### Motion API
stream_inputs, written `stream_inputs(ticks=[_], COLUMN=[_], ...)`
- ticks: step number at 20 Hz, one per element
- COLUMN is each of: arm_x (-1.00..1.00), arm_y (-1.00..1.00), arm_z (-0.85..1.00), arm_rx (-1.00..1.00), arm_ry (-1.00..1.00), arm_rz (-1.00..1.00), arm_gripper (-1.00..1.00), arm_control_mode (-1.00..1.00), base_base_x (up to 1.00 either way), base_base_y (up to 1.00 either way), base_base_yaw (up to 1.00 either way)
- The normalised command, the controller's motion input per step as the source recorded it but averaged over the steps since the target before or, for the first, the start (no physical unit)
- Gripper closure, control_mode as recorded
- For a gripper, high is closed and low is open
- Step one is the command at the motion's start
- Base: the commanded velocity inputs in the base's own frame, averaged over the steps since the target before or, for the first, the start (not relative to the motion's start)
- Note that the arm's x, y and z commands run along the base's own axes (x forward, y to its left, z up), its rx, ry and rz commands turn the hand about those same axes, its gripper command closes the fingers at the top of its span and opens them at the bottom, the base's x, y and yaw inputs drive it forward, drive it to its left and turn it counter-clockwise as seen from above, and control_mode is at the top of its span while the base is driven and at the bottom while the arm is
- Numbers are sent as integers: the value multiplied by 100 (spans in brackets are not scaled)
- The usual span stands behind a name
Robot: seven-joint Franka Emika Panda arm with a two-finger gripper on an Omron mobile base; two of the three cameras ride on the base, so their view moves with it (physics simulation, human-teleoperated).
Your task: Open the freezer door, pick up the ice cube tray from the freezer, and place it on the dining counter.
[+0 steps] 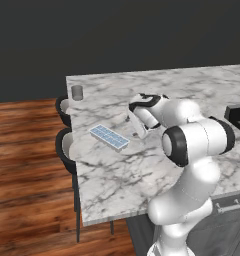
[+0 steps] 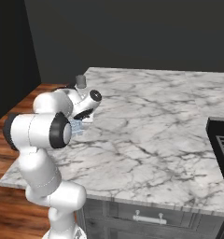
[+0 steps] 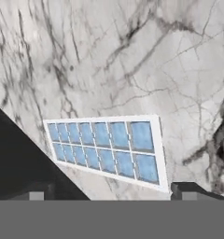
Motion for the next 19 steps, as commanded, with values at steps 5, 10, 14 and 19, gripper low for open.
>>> stream_inputs(ticks=[5,10,14,19], arm_x=[-99,-100,-100,-100], arm_y=[-71,-18,9,26], arm_z=[55,60,82,85], arm_rx=[-2,-11,-18,-23], arm_ry=[-17,-5,0,0], arm_rz=[28,25,17,8], arm_gripper=[-100,-100,-100,-100], arm_control_mode=[-100,-100,-100,-100], base_base_x=[0,0,0,0], base_base_y=[0,0,0,0], base_base_yaw=[0,0,0,0])
